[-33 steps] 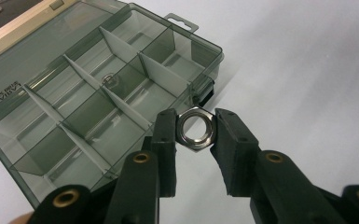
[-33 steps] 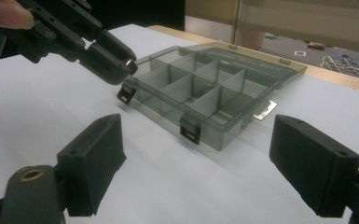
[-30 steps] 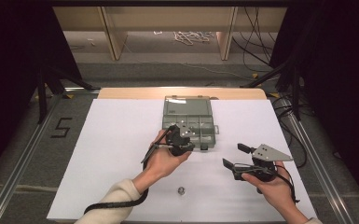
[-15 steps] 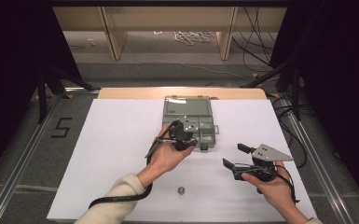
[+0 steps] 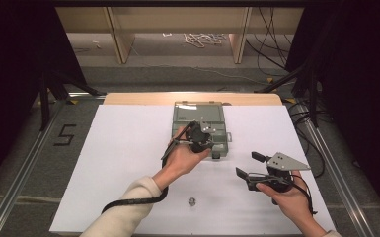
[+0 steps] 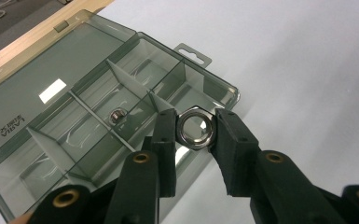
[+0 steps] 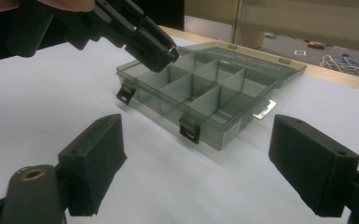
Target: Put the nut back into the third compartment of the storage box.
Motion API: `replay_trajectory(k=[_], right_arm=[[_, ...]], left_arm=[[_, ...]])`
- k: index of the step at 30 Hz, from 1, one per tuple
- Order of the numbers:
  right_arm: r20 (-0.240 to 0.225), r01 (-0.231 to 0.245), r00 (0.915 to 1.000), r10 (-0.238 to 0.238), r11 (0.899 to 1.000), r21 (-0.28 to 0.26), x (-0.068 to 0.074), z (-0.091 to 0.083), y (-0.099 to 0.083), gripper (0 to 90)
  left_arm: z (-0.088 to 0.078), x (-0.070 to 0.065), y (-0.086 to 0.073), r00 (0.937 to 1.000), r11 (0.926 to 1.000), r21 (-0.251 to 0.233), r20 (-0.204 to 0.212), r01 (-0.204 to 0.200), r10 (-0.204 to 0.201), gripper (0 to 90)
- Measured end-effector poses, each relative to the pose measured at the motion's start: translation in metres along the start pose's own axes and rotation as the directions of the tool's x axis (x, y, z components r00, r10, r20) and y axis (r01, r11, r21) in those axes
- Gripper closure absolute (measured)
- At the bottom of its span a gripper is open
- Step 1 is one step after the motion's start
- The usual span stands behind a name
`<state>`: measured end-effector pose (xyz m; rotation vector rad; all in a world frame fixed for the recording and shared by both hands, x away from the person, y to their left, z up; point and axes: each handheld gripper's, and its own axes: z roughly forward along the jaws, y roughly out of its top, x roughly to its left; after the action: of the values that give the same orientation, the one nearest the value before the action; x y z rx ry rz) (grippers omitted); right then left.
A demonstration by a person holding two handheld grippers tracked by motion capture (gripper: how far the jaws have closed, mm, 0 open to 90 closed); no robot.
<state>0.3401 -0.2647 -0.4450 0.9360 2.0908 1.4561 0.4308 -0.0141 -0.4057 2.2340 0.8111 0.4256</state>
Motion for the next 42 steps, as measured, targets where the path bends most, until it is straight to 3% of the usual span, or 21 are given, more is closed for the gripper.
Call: replay_trajectory(k=[3,4,6,11,16,17,21,23,24,26,29,30,35,37,38,41,42], right_arm=[[0.003,0.017,0.9998,-0.017,1.000,-0.009,-0.001,0.000,0.000,18.9],[-0.016,-0.008,0.9998,0.008,1.000,-0.008,0.000,0.001,0.000,18.9],[-0.014,-0.008,0.9999,0.008,1.000,-0.006,0.000,0.001,0.000,18.9],[-0.002,0.016,0.9999,-0.016,1.000,-0.020,-0.001,0.001,0.000,18.9],[-0.015,-0.006,0.9999,0.006,1.000,-0.008,0.000,0.001,-0.001,18.9],[-0.003,0.014,0.9999,-0.014,1.000,-0.019,-0.002,0.001,0.000,18.9],[-0.004,0.014,0.9999,-0.014,1.000,-0.020,-0.002,0.001,0.000,18.9],[-0.004,0.012,0.9999,-0.012,1.000,-0.018,-0.002,0.001,0.000,18.9],[-0.017,-0.010,0.9998,0.009,1.000,-0.006,0.000,0.001,-0.001,18.9],[-0.017,-0.010,0.9998,0.010,1.000,-0.007,-0.001,0.001,-0.001,18.9],[-0.005,0.009,0.9999,-0.009,1.000,-0.017,-0.002,0.001,-0.001,18.9],[-0.018,-0.011,0.9998,0.011,1.000,-0.005,-0.001,0.001,-0.001,18.9],[-0.017,-0.012,0.9998,0.012,1.000,-0.004,-0.001,0.001,-0.001,18.9],[-0.007,-0.004,1.0000,0.005,0.999,0.033,-0.001,-0.002,0.000,18.9],[-0.020,-0.013,0.9997,0.013,1.000,-0.005,-0.001,0.001,-0.001,18.9],[-0.004,-0.004,1.0000,0.004,0.999,0.032,-0.001,-0.003,0.001,18.9],[-0.008,-0.006,0.9999,0.006,1.000,0.011,-0.001,-0.001,0.000,18.9]], left_arm=[[0.004,0.001,0.002,1.0000,1.0000,0.004,-0.001,0.007,-0.007,70.2],[0.005,0.002,0.002,1.0000,1.0000,0.005,-0.001,0.007,-0.007,70.2],[0.006,0.003,0.003,0.9999,0.9999,0.005,-0.004,0.012,-0.012,70.2],[0.008,0.007,0.007,0.9997,0.9998,-0.004,-0.011,0.021,-0.021,70.2],[0.011,0.013,0.012,0.9995,0.9997,-0.008,-0.022,0.022,-0.023,70.2],[0.012,0.014,0.012,0.9994,0.9997,0.002,-0.025,0.022,-0.022,70.2],[0.017,0.019,0.014,0.9989,0.9997,-0.004,-0.040,0.023,-0.024,70.2],[0.020,0.021,0.014,0.9983,0.9993,-0.009,-0.045,0.037,-0.037,70.2],[0.020,0.023,0.015,0.9985,0.9998,0.000,-0.050,0.022,-0.022,70.2],[0.023,0.024,0.015,0.9978,0.9991,-0.006,-0.050,0.043,-0.043,70.1],[0.028,0.028,0.015,0.9971,0.9991,-0.001,-0.063,0.042,-0.042,70.1],[0.030,0.030,0.015,0.9968,0.9990,0.000,-0.066,0.045,-0.045,70.1],[0.039,0.036,0.016,0.9960,0.9991,0.016,-0.081,0.038,-0.037,70.1],[0.042,0.037,0.017,0.9957,0.9993,0.022,-0.088,0.031,-0.029,70.1],[0.043,0.037,0.018,0.9951,0.9993,0.025,-0.096,0.029,-0.026,70.1],[0.046,0.039,0.018,0.9952,0.9994,0.026,-0.096,0.024,-0.022,70.1],[0.047,0.039,0.018,0.9951,0.9993,0.026,-0.097,0.025,-0.023,70.1]])
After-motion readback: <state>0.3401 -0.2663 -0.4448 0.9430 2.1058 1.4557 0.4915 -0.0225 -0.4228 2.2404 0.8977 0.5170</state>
